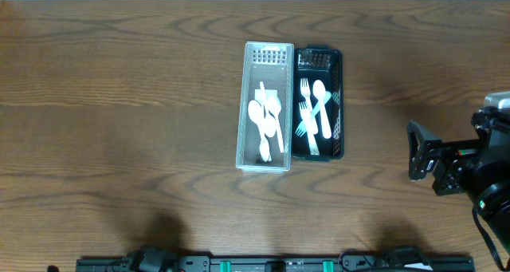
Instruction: Pack container
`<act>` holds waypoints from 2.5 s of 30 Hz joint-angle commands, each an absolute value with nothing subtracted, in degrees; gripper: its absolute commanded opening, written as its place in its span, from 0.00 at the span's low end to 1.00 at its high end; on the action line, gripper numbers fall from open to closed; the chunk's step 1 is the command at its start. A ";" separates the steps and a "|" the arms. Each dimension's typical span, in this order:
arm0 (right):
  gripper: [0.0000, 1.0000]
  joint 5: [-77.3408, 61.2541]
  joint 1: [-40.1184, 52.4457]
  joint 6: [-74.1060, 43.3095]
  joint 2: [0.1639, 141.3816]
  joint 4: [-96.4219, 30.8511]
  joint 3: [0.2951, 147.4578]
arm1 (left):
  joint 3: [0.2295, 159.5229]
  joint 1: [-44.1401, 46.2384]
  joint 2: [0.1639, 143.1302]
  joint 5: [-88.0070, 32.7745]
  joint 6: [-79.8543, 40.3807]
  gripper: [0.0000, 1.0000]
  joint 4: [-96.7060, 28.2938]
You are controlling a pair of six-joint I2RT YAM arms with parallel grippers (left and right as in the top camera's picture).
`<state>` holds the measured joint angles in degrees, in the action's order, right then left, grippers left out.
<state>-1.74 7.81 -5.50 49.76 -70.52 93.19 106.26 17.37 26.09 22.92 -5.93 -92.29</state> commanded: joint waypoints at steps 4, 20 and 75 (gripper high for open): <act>0.99 -1.54 8.32 -6.17 49.67 -70.54 92.88 | 103.77 17.37 25.91 22.50 -7.75 0.98 -93.54; 0.99 -1.54 8.32 -6.17 49.67 -70.54 92.88 | 60.42 10.31 24.88 21.69 -13.93 0.98 -52.60; 0.99 -1.54 8.32 -6.17 49.67 -70.52 92.88 | 8.99 0.67 0.16 21.47 -21.71 0.98 -33.54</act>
